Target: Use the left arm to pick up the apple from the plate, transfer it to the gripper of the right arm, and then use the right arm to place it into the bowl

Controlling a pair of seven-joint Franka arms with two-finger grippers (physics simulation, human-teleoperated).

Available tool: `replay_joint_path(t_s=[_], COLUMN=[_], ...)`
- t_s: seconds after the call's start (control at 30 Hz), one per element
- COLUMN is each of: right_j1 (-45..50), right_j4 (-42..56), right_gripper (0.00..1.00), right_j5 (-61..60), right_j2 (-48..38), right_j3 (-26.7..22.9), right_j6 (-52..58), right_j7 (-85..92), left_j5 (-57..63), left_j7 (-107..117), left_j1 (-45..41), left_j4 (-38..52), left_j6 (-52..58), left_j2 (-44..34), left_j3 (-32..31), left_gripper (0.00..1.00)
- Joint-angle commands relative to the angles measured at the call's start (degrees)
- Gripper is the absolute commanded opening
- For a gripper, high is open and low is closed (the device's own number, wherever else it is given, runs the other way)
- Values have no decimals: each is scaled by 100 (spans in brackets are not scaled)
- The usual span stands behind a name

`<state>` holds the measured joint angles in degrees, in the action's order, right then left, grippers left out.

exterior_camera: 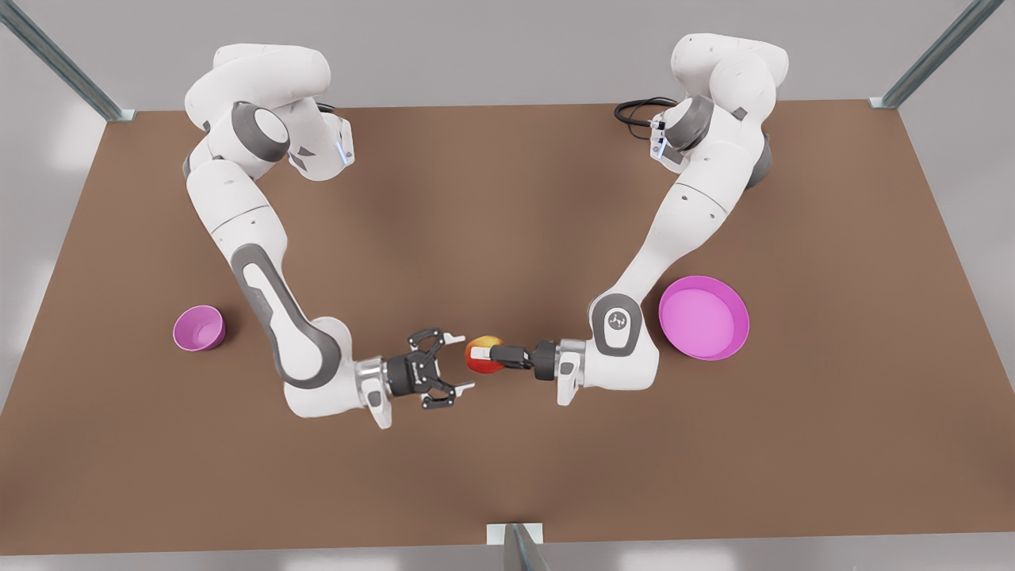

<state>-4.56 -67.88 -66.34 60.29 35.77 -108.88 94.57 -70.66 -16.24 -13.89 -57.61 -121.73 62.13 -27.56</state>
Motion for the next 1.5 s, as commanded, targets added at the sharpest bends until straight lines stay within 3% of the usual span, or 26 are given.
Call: replay_joint_path(t_s=[0.0, 1.1, 1.13, 1.17, 1.2, 1.23, 1.33, 1.37, 1.4, 1.47], right_j1=[-1, 368, 368, 368, 368, 368, 368, 368, 368, 368], right_j4=[-15, 82, 82, 82, 82, 82, 73, 73, 73, 73], right_gripper=[100, 99, 98, 89, 69, 61, 60, 60, 60, 60], right_j5=[-54, -380, -380, -380, -380, -380, -388, -388, -388, -388], right_j2=[-8, 247, 247, 247, 247, 247, 247, 247, 247, 247], right_j3=[26, 70, 70, 70, 70, 70, 70, 70, 70, 70], right_j6=[51, -257, -257, -257, -257, -257, -257, -257, -257, -248], right_j7=[1090, 1037, 1028, 1028, 1028, 1028, 1019, 1019, 1011, 1011], left_j5=[-27, -27, -27, -27, -27, -27, -27, -27, -27, -27], left_j7=[-186, -186, -186, -186, -186, -186, -186, -195, -195, -195], left_j1=[0, -18, -18, -18, -18, -18, -18, -18, -18, -18], left_j4=[13, 39, 39, 39, 39, 39, 39, 39, 39, 30], left_j6=[9, -61, -53, -61, -61, -61, -61, -61, -61, -61], left_j2=[1, 27, 27, 27, 27, 27, 27, 27, 27, 27], left_j3=[-4, -4, -4, -4, -4, -4, -4, -4, -4, -4], left_gripper=[75, 75, 75, 75, 75, 75, 75, 83, 100, 100])
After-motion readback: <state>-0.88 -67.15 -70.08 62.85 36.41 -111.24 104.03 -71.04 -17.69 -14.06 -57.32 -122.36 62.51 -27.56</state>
